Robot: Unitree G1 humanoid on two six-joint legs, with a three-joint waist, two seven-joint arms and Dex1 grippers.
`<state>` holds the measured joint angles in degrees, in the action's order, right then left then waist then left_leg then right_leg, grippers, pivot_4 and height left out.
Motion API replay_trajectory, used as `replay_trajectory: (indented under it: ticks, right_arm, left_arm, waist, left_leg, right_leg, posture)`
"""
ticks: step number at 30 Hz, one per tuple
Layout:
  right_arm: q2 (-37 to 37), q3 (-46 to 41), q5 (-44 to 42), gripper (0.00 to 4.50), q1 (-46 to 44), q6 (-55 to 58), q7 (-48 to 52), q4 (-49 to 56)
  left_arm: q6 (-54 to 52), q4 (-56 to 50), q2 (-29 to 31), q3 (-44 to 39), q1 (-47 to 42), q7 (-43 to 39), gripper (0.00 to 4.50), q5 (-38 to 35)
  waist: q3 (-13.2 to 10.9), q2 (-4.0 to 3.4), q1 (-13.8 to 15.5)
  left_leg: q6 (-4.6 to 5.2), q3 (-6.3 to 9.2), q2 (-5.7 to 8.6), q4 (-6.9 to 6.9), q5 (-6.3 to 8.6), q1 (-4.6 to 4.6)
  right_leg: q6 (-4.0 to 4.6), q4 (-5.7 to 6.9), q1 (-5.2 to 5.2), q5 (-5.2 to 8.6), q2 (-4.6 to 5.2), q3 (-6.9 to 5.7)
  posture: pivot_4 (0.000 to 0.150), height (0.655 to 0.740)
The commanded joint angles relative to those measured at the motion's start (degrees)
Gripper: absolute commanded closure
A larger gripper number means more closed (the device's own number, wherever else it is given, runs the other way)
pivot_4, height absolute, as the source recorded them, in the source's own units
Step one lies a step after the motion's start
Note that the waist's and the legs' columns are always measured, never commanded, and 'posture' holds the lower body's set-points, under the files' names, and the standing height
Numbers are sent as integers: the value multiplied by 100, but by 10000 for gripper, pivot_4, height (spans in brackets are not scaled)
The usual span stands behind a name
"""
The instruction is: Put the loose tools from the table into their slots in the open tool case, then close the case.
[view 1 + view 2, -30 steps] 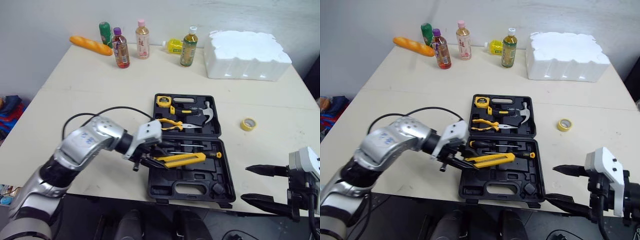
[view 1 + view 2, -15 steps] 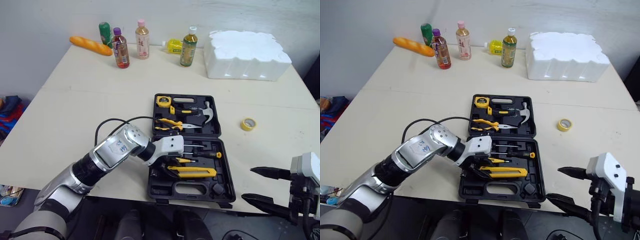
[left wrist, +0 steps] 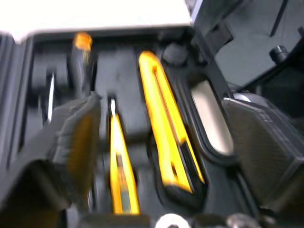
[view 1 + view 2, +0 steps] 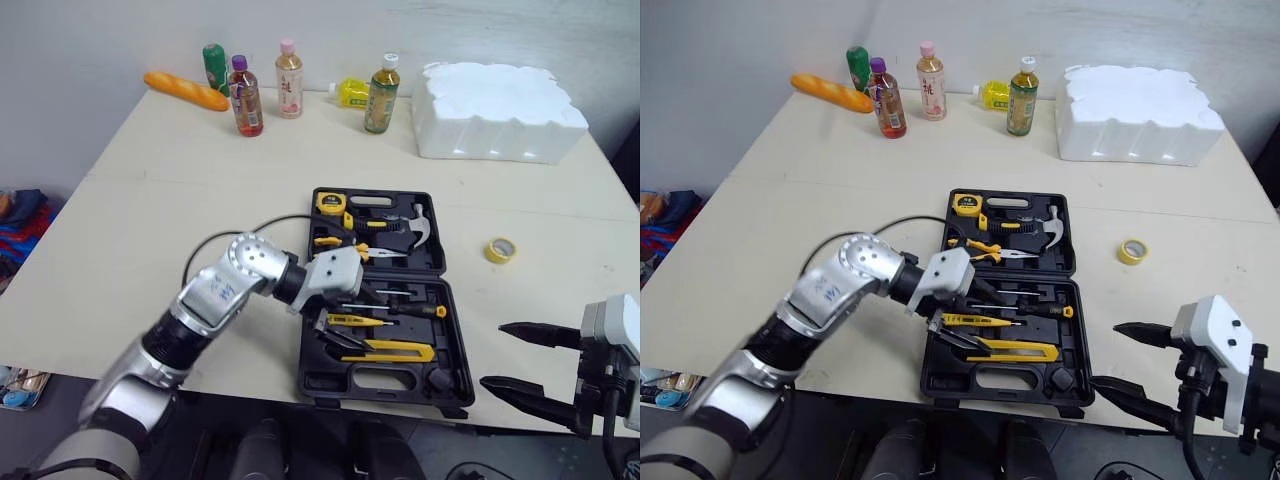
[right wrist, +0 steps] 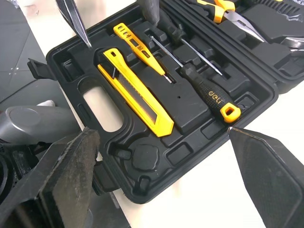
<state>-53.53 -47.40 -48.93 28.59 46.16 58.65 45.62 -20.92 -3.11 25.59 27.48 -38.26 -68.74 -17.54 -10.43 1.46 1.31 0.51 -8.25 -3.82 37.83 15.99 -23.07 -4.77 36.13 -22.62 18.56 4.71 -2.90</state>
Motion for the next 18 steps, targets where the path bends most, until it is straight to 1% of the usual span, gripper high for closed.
replay_trajectory:
  ticks: [1,4,5,8,11,15,18]
  right_arm:
    - [11,87,38,0,-53,-113,-100,67]
    - [16,194,-29,0,-193,-83,-252,115]
    - [15,227,-51,0,-242,-76,-299,122]
    - [19,280,-77,0,-315,-60,-375,119]
    - [8,324,16,0,-309,-92,-409,136]
    - [-21,345,-9,0,-380,-77,-491,150]
    - [-22,362,20,0,-393,-100,-491,100]
  left_arm:
    - [862,447,-172,-65,87,-77,28258,265]
    - [914,643,-213,-14,101,-140,42206,406]
    - [990,666,-195,66,120,-209,44728,497]
    - [1106,769,-162,310,132,-288,44728,857]
    - [1090,918,127,876,41,-248,44728,1781]
    - [797,878,90,848,83,-131,44728,1788]
    - [841,963,57,739,52,-40,44728,1815]
  waist:
    - [0,0,-1]
    - [0,-1,-2]
    - [0,-1,-2]
    - [0,-1,-2]
    - [3,1,6]
    - [69,-25,-9]
    - [83,-26,-15]
  left_leg:
    - [2,0,0,2,2,1]
    - [33,0,-1,6,20,1]
    - [34,0,-1,6,20,0]
    - [35,-1,0,8,21,0]
    - [37,0,-1,11,22,1]
    - [44,-1,-1,12,29,16]
    - [46,-3,-3,12,30,21]
  right_leg:
    - [0,1,1,0,0,0]
    - [-1,4,1,-1,0,0]
    - [-1,4,1,-1,0,0]
    - [-1,4,1,-1,0,0]
    - [-1,5,5,-1,-1,-2]
    - [-1,3,21,-1,2,-1]
    - [-1,5,21,0,1,4]
  posture:
    - [1500,7355]
    - [1500,7355]
    - [1500,7355]
    - [1500,7355]
    - [1500,7355]
    - [1500,7355]
    - [1500,7355]
